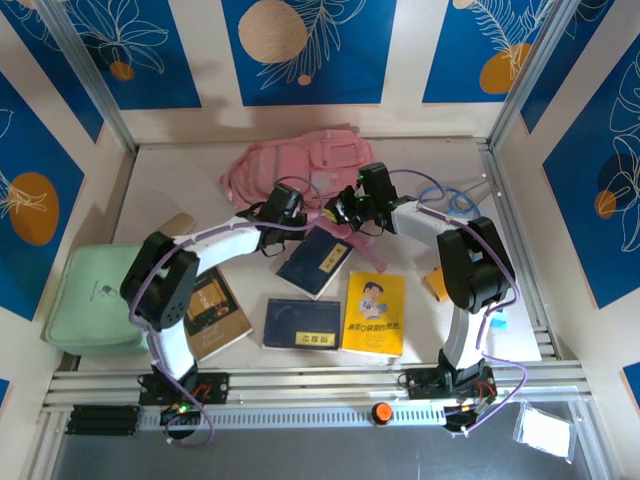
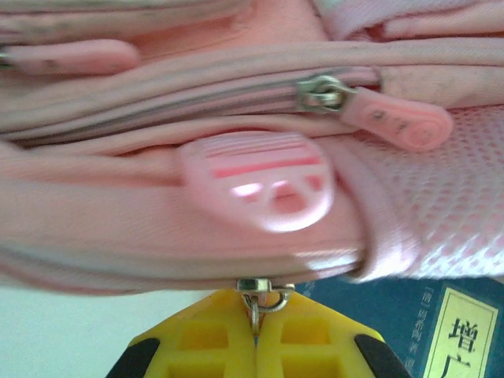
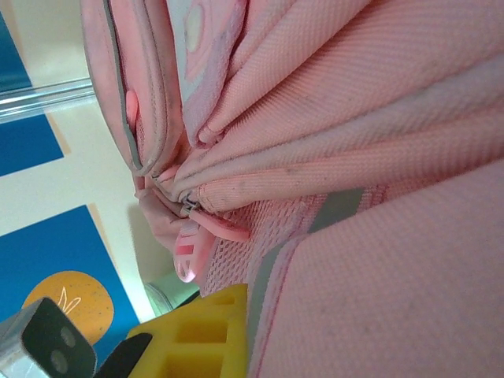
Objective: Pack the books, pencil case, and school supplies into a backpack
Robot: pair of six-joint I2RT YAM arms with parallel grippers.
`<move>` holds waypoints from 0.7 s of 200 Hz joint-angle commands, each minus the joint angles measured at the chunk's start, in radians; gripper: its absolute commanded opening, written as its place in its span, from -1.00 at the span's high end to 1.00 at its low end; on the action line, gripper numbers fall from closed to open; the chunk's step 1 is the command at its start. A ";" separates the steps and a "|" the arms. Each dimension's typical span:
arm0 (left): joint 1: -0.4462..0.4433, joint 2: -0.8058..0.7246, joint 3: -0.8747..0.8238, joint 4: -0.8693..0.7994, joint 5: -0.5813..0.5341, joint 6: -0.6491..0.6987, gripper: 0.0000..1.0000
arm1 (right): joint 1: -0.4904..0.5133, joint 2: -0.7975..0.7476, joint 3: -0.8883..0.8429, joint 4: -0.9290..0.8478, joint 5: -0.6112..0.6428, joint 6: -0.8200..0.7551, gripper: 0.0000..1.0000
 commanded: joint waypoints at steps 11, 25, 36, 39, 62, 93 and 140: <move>0.077 -0.112 -0.096 -0.055 0.031 0.072 1.00 | -0.017 -0.070 0.027 -0.014 0.002 -0.041 0.83; 0.116 -0.140 -0.122 -0.082 0.022 0.086 1.00 | -0.022 -0.073 0.025 -0.021 0.008 -0.050 0.83; 0.154 -0.151 -0.126 -0.121 0.005 0.085 1.00 | -0.026 -0.077 0.023 -0.029 0.018 -0.059 0.83; 0.164 -0.155 -0.127 -0.130 0.003 0.086 1.00 | -0.027 -0.078 0.021 -0.031 0.020 -0.061 0.83; 0.236 -0.182 -0.142 -0.158 0.002 0.092 1.00 | -0.041 -0.086 0.013 -0.044 0.040 -0.084 0.83; 0.286 -0.192 -0.133 -0.196 0.027 0.124 1.00 | -0.064 -0.081 0.022 -0.056 0.048 -0.140 0.83; 0.259 -0.171 -0.099 -0.253 0.245 0.177 1.00 | -0.117 -0.004 0.106 -0.118 -0.029 -0.230 0.83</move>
